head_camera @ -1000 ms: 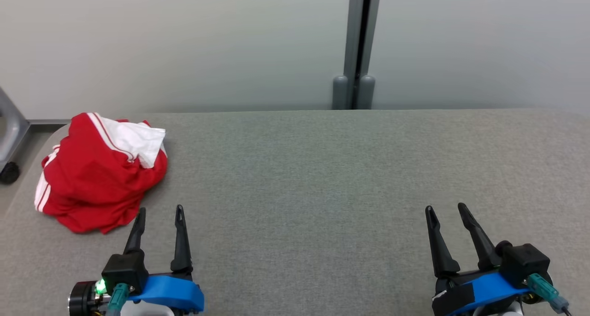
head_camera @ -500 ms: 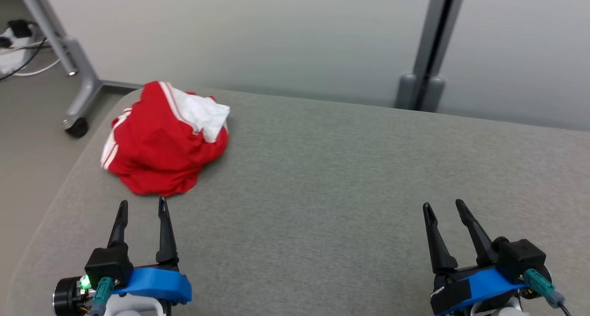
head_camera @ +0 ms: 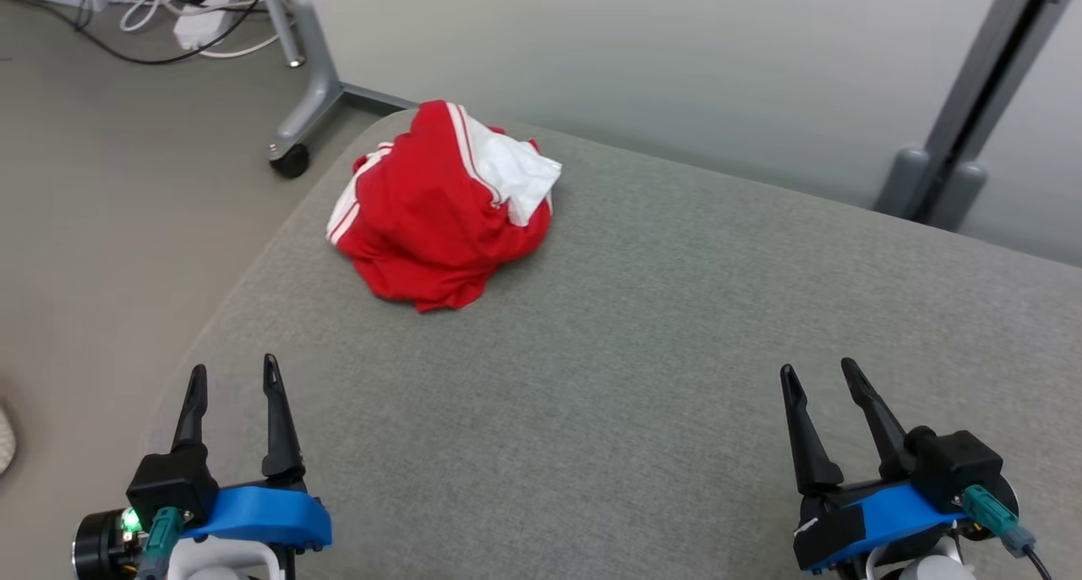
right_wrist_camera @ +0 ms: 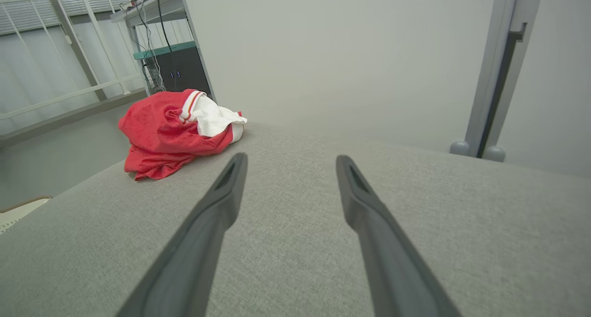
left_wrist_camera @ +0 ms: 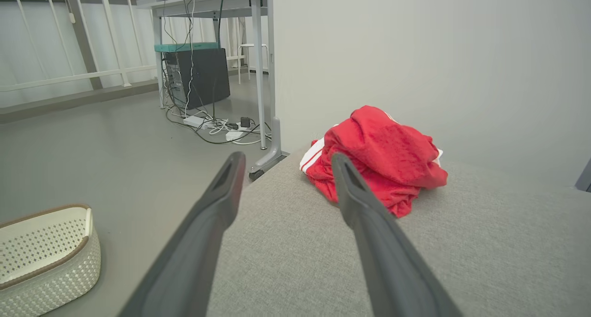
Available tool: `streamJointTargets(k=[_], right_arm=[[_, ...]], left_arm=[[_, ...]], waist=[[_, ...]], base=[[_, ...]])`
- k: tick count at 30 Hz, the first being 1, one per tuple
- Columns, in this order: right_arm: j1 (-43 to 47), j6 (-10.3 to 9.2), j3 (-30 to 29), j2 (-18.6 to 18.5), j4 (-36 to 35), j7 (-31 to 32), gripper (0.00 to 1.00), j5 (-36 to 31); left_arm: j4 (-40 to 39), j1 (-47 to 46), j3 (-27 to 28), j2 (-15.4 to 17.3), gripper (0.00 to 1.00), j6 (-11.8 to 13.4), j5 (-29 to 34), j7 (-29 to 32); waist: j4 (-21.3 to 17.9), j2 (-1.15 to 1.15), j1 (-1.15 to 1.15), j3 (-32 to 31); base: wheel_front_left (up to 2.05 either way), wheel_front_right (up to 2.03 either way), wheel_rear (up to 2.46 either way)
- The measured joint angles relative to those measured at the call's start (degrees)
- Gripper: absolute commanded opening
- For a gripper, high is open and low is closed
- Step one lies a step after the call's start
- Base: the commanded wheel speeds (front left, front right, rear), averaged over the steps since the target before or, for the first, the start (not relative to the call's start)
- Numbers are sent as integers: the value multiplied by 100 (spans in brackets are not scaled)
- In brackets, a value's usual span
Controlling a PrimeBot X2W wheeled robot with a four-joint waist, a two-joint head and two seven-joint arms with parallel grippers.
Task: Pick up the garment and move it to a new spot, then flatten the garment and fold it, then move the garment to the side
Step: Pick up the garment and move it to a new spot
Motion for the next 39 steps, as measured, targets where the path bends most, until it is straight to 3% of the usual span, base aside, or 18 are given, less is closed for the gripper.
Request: streamJointTargets(k=[7, 13, 19, 27, 30, 39], right_arm=[[-23, 0, 10, -1, 33, 1, 100, 1], [-108, 1, 49, 2, 37, 1, 100, -56], [-276, 1, 13, 0, -99, 11, 100, -278], [-555, 1, -240, -4, -781, 146, 100, -616], [-571, 0, -341, -2, -953, 197, 100, -658], [-636, 0, -609, -7, -1588, 378, 100, -699]], left_arm=[[-75, 53, 55, 21, 100, 8, -37, 0], [-108, -100, 169, 63, 100, 0, -141, 0], [-103, -1016, 282, 311, 100, -151, -293, 25], [216, -2926, 601, 1071, 100, -404, -558, 510], [343, -3271, 612, 1216, 100, -436, -560, 614], [1640, -4344, 546, 1688, 100, -564, -589, 1484]], waist=[[243, 0, 0, 92], [80, 0, 0, 227], [-389, 0, 0, 566], [-1401, 0, 1, 1407], [-1582, 0, 1, 1604], [-2097, 0, 1, 2326]], base=[[0, 0, 0], [0, 0, 0], [0, 0, 0], [0, 0, 0], [0, 0, 0], [0, 0, 0]])
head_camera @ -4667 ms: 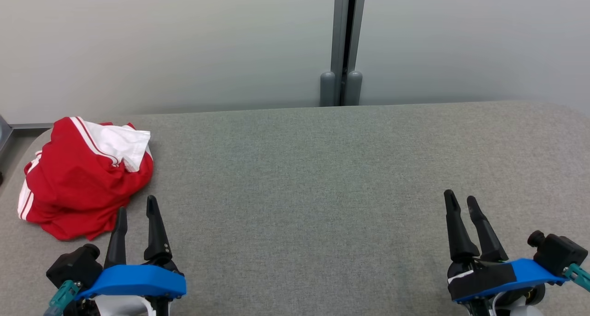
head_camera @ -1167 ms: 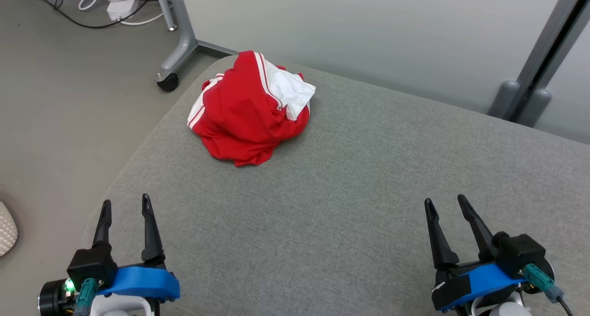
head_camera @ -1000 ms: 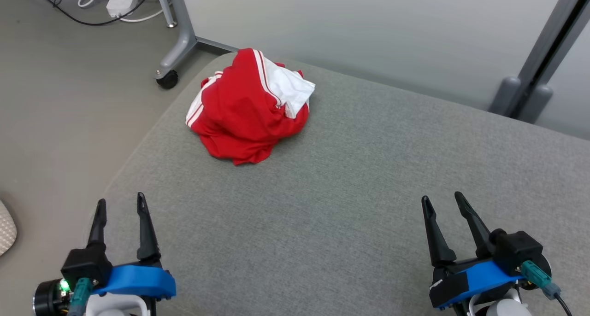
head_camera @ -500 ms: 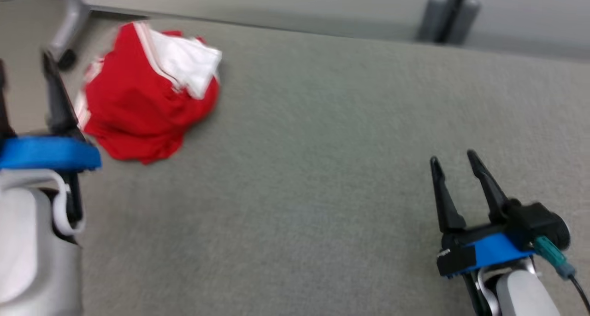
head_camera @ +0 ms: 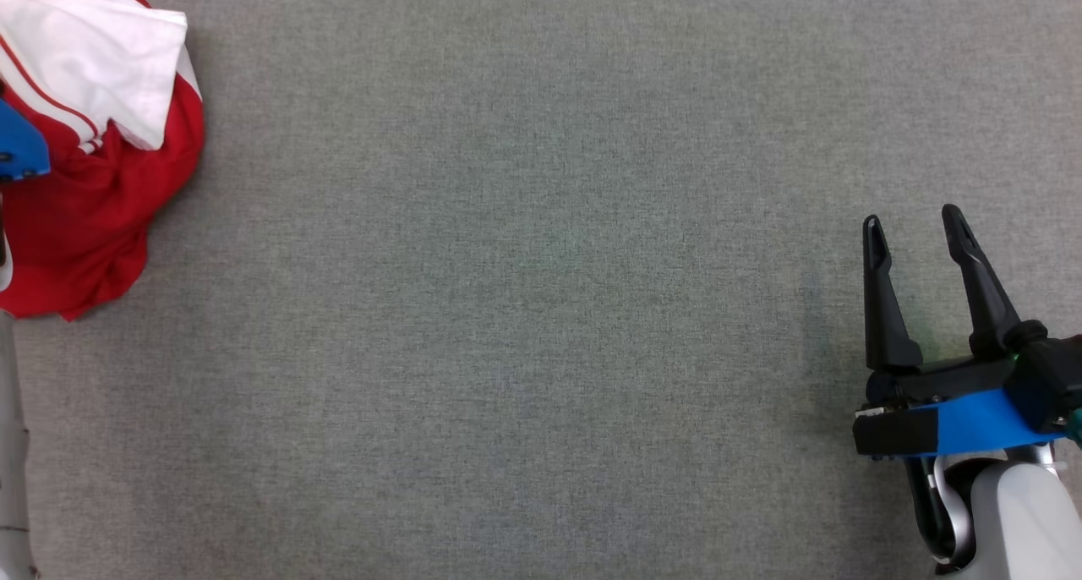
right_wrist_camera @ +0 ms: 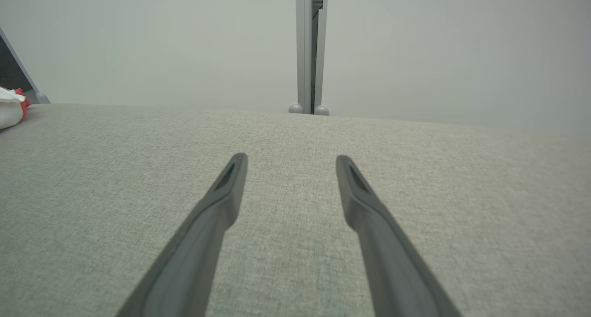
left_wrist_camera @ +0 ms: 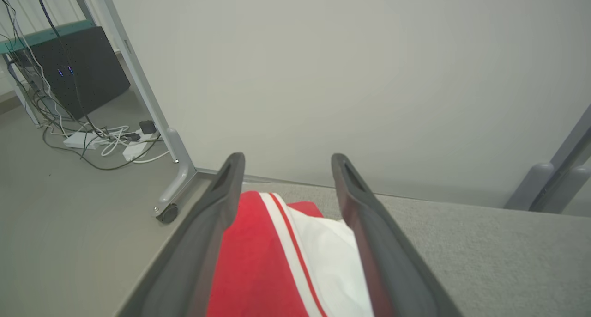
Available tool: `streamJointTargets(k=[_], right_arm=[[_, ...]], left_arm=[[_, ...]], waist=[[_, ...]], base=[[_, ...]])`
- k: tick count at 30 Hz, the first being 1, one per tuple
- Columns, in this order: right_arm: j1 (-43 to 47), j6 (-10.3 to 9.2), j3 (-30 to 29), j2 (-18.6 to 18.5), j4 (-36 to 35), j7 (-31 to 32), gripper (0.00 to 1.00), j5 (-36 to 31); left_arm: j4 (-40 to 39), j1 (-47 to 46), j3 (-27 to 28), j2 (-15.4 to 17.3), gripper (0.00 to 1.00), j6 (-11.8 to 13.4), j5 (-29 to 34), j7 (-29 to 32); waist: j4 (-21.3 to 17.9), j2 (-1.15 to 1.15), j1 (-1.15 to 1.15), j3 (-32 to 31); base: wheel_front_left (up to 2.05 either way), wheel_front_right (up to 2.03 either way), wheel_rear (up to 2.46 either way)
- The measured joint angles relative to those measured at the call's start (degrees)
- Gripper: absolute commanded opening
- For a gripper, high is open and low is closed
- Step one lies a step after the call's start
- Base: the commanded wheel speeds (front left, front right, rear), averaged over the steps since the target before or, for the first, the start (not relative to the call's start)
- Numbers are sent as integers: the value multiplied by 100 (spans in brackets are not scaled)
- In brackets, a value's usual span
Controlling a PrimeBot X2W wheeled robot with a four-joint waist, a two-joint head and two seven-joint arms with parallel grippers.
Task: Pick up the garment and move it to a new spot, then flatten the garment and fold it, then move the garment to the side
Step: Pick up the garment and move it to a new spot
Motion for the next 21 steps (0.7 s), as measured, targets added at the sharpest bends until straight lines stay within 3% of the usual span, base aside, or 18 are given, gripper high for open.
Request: streamJointTargets(k=[6, 15, 16, 17, 21], right_arm=[[-4, 0, -74, 2, -121, 8, 100, -5], [-59, 1, -18, 1, -89, 14, 100, -4], [-63, 1, 2, 2, -76, 16, 100, 1], [-64, 1, 14, 2, -67, 18, 100, 4], [-66, 1, 30, 1, -14, 37, 100, 42]], left_arm=[[992, -147, -101, 62, 100, -52, -102, 720], [2057, -80, -111, -41, 100, -197, -390, 1281], [2128, -63, -110, -58, 85, -205, -422, 1273], [2187, -58, -107, -66, 0, -220, -424, 1250], [2374, -22, -127, -67, 0, -243, -445, 1016]], waist=[[-8, 0, 0, 183], [101, 0, -1, 139], [103, 0, -2, 116], [106, 0, -2, 94], [109, 0, -2, -24]], base=[[0, 0, 0], [0, 0, 0], [0, 0, 0], [0, 0, 0], [0, 0, 0]])
